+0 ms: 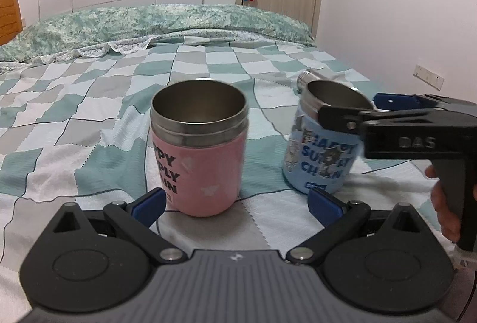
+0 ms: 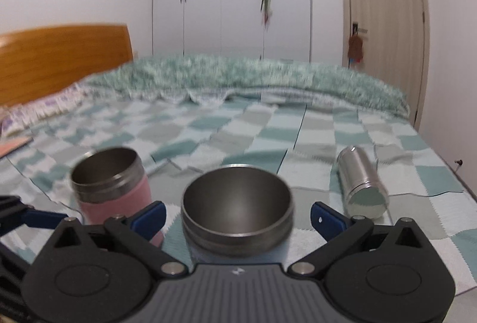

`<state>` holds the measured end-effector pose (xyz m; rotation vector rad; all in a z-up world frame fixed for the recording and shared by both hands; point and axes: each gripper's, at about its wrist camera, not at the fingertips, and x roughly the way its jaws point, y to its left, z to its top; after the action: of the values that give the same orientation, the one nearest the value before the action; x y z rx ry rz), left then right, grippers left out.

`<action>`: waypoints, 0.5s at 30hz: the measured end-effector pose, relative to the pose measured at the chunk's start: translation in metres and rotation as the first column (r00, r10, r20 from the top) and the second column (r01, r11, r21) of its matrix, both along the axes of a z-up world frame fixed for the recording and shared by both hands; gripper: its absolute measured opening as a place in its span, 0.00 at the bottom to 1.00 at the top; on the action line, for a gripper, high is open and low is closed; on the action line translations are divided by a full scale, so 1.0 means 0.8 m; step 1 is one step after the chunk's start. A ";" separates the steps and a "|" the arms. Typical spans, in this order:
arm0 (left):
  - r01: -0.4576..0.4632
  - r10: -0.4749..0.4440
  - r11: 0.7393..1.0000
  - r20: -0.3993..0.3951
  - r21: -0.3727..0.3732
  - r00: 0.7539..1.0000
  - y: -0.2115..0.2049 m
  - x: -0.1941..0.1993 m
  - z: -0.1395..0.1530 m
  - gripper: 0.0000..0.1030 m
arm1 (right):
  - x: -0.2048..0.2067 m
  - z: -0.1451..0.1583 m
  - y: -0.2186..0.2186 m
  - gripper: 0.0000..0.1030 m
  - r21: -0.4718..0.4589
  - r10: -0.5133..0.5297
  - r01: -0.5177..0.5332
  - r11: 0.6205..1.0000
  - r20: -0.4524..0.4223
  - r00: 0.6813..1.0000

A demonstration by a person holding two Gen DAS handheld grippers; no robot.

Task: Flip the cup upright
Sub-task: 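Lower the upright blue tumbler beside the pink tumbler and open the right gripper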

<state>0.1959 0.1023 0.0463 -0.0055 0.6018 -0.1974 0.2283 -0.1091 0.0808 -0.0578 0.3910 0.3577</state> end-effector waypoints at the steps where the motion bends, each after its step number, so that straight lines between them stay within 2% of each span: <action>1: 0.000 0.000 1.000 0.006 -0.002 1.000 -0.003 -0.006 0.003 1.00 | -0.009 0.003 -0.005 1.00 0.007 -0.002 0.002 1.000 0.019 1.000; 9: -0.005 0.007 1.000 0.088 -0.020 0.996 -0.033 -0.079 0.031 1.00 | -0.116 0.023 -0.056 1.00 0.036 -0.021 0.015 0.999 0.177 0.984; 15: -0.024 0.029 0.999 0.179 -0.031 0.983 -0.056 -0.137 0.044 1.00 | -0.193 0.022 -0.093 1.00 0.029 -0.013 0.006 1.000 0.254 0.967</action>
<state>0.0865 0.0572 0.0819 -0.0231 0.4193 -0.1780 0.0740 -0.1832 0.0983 -0.0732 0.1324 0.3413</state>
